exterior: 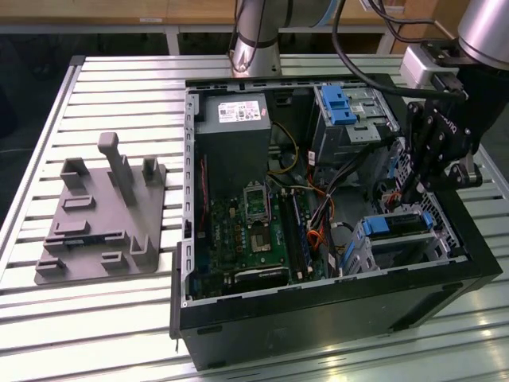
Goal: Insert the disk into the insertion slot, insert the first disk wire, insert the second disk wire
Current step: 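Insert the first disk wire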
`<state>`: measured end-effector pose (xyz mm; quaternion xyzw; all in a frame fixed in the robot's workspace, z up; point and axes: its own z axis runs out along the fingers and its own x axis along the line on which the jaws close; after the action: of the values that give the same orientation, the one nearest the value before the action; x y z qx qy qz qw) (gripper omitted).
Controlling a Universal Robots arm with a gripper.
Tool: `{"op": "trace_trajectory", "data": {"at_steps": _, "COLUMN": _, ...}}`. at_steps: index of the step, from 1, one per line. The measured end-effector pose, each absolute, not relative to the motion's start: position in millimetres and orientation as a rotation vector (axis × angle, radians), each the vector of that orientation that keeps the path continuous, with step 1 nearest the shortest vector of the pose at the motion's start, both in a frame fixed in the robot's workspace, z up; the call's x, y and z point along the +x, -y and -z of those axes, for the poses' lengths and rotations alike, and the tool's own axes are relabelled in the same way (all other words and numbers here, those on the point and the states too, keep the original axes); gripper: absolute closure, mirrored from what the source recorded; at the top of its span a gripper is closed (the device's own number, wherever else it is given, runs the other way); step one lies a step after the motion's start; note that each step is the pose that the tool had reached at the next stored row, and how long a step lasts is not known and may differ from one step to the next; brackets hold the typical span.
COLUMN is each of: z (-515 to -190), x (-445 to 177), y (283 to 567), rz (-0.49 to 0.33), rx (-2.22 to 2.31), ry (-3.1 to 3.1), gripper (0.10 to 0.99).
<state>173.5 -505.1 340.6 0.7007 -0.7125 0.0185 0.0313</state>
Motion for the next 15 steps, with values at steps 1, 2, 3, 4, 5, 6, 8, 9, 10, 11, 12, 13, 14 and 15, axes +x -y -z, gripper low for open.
{"op": "trace_trajectory", "data": {"at_steps": 1, "z": -340.6, "x": 173.5, "y": 506.9, "rz": -0.055, "rx": 2.16, "ry": 2.196, "gripper": 0.922}}
{"op": "trace_trajectory", "data": {"at_steps": 2, "z": -340.6, "x": 173.5, "y": 508.9, "rz": -0.053, "rx": 2.16, "ry": 2.196, "gripper": 0.922}}
{"op": "trace_trajectory", "data": {"at_steps": 3, "z": -340.6, "x": 173.5, "y": 510.9, "rz": -0.052, "rx": 2.161, "ry": 2.197, "gripper": 0.922}}
{"op": "trace_trajectory", "data": {"at_steps": 4, "z": -340.6, "x": 173.5, "y": 512.9, "rz": -0.05, "rx": 2.162, "ry": 2.198, "gripper": 0.922}}
{"op": "trace_trajectory", "data": {"at_steps": 5, "z": -340.7, "x": 173.5, "y": 514.9, "rz": -0.049, "rx": 2.162, "ry": 2.199, "gripper": 0.922}}
{"op": "trace_trajectory", "data": {"at_steps": 6, "z": -340.7, "x": 173.5, "y": 516.9, "rz": -0.047, "rx": 2.163, "ry": 2.199, "gripper": 0.922}}
{"op": "trace_trajectory", "data": {"at_steps": 8, "z": -340.6, "x": 173.5, "y": 519.6, "rz": -0.041, "rx": 2.166, "ry": 2.202, "gripper": 0.922}}
{"op": "trace_trajectory", "data": {"at_steps": 9, "z": -340.6, "x": 173.5, "y": 519.8, "rz": -0.04, "rx": 2.167, "ry": 2.202, "gripper": 0.922}}
{"op": "trace_trajectory", "data": {"at_steps": 10, "z": -340.6, "x": 173.5, "y": 519.8, "rz": -0.04, "rx": 2.167, "ry": 2.203, "gripper": 0.922}}
{"op": "trace_trajectory", "data": {"at_steps": 11, "z": -340.6, "x": 173.5, "y": 519.8, "rz": -0.04, "rx": 2.167, "ry": 2.203, "gripper": 0.922}}
{"op": "trace_trajectory", "data": {"at_steps": 12, "z": -340.6, "x": 173.5, "y": 519.8, "rz": -0.04, "rx": 2.167, "ry": 2.203, "gripper": 0.922}}
{"op": "trace_trajectory", "data": {"at_steps": 13, "z": -340.6, "x": 173.5, "y": 519.8, "rz": -0.04, "rx": 2.167, "ry": 2.203, "gripper": 0.922}}
{"op": "trace_trajectory", "data": {"at_steps": 14, "z": -340.5, "x": 173.5, "y": 519.9, "rz": -0.04, "rx": 2.167, "ry": 2.203, "gripper": 0.922}}
{"op": "trace_trajectory", "data": {"at_steps": 15, "z": -340.4, "x": 173.5, "y": 520.3, "rz": -0.04, "rx": 2.167, "ry": 2.203, "gripper": 0.922}}
